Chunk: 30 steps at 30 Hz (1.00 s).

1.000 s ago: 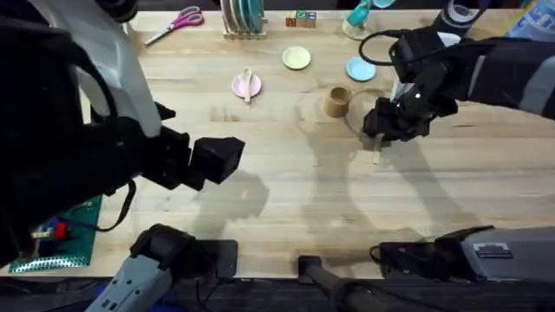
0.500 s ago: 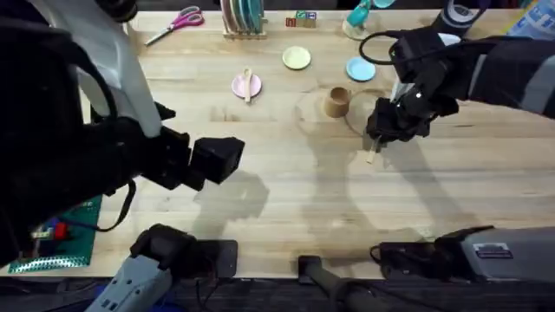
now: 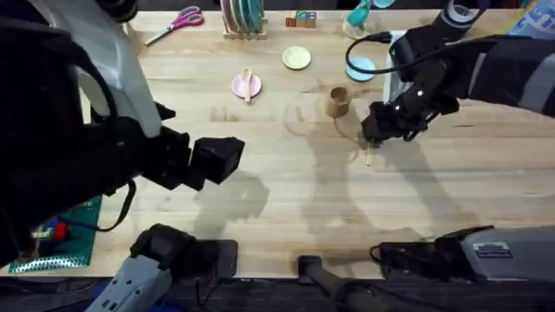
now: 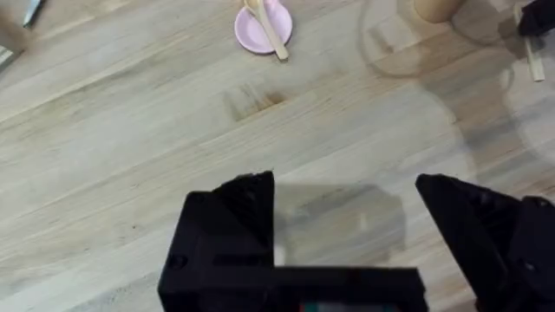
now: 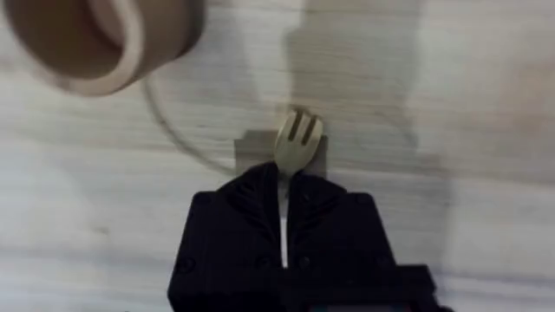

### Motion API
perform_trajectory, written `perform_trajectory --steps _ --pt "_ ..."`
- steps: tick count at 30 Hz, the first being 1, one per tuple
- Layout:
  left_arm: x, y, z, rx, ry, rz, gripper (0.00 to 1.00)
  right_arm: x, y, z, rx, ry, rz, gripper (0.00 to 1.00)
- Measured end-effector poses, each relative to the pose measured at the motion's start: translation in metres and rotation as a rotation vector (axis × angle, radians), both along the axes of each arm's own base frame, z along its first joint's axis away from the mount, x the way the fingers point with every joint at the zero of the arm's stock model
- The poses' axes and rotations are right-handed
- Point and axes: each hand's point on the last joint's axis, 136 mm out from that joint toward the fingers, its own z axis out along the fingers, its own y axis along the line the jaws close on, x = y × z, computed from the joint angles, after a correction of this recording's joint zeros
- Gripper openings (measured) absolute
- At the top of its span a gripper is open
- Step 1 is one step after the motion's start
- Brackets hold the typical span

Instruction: Pick up a utensil and set it on the pink plate, then put the other utensil in the container.

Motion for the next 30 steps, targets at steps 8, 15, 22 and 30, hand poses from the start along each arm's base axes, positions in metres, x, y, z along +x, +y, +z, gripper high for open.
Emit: perform_trajectory --steps 8,15,22,30 --pt "0.000 0.000 0.000 0.000 0.000 0.000 0.995 0.016 0.021 0.032 0.057 -0.032 0.212 0.031" --pt "0.000 0.000 0.000 0.000 0.000 0.000 0.995 0.040 0.029 0.095 0.072 -0.193 0.314 0.031" --pt "0.000 0.000 0.000 0.000 0.000 0.000 0.995 0.043 0.031 0.135 0.075 -0.334 0.363 0.031" --pt "0.000 0.000 0.000 0.000 0.000 0.000 0.994 0.061 0.045 0.181 0.129 -0.568 0.509 0.032"
